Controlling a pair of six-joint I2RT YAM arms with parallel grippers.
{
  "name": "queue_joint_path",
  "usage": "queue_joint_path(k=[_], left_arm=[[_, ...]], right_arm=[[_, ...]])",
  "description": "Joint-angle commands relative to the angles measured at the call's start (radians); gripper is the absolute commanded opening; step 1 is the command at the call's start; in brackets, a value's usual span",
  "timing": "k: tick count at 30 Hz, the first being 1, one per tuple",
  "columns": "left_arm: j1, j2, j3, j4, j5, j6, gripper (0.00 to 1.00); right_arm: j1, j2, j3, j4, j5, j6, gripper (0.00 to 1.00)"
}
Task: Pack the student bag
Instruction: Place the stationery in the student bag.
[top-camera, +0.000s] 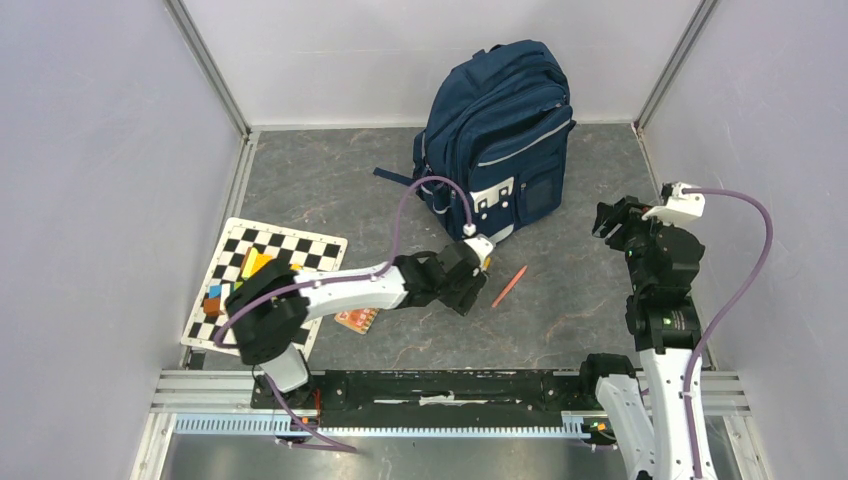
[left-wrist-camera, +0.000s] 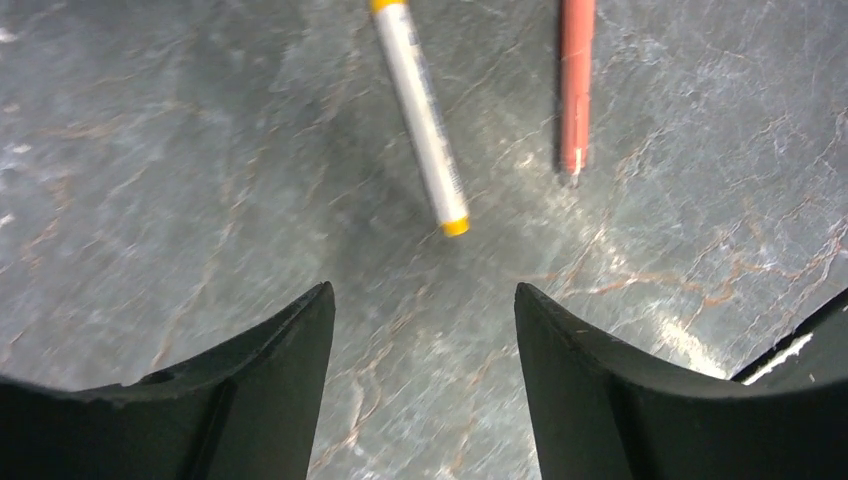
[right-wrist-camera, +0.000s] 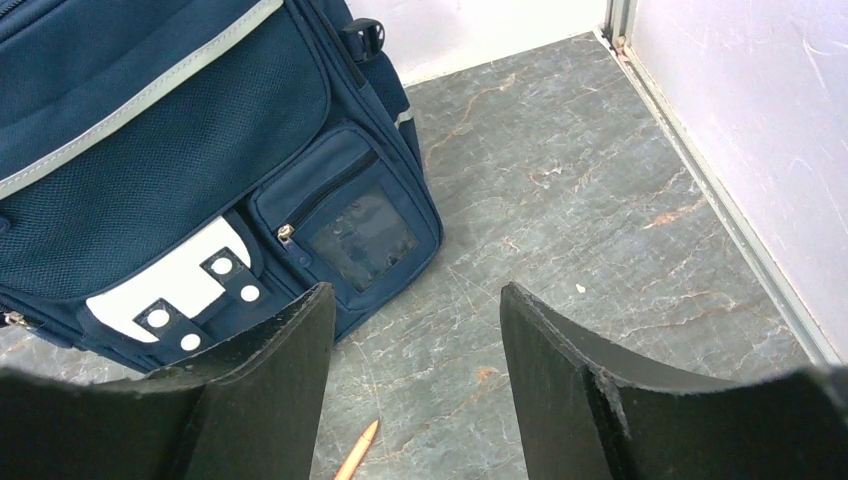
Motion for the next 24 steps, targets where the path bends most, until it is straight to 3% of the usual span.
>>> queue_joint_path(k=[1,11,19,24], left_arm=[[-0.018,0.110,0.106,0.048,0.051,-0.017,0.68],[-0.016,0.302,0.303,-0.035,0.091,0.019,0.55],[-0.007,0.321,0.309,-0.086,0.041,0.012,0.48],[0.006,0.315,0.301,-0.075,0.023,-0.007,0.50]], right_arm=[[-0.002,-0.033,-0.021,0.001,0.023,0.021,0.66],[-0.002,-0.020,-0.022,0.004,0.011,0.007,0.66],[-0.002,-0.021,-0.032,0.005,0.012,-0.007,0.66],[-0.002,-0.029,-0.040,0.004,0.007,-0.014,0.66]])
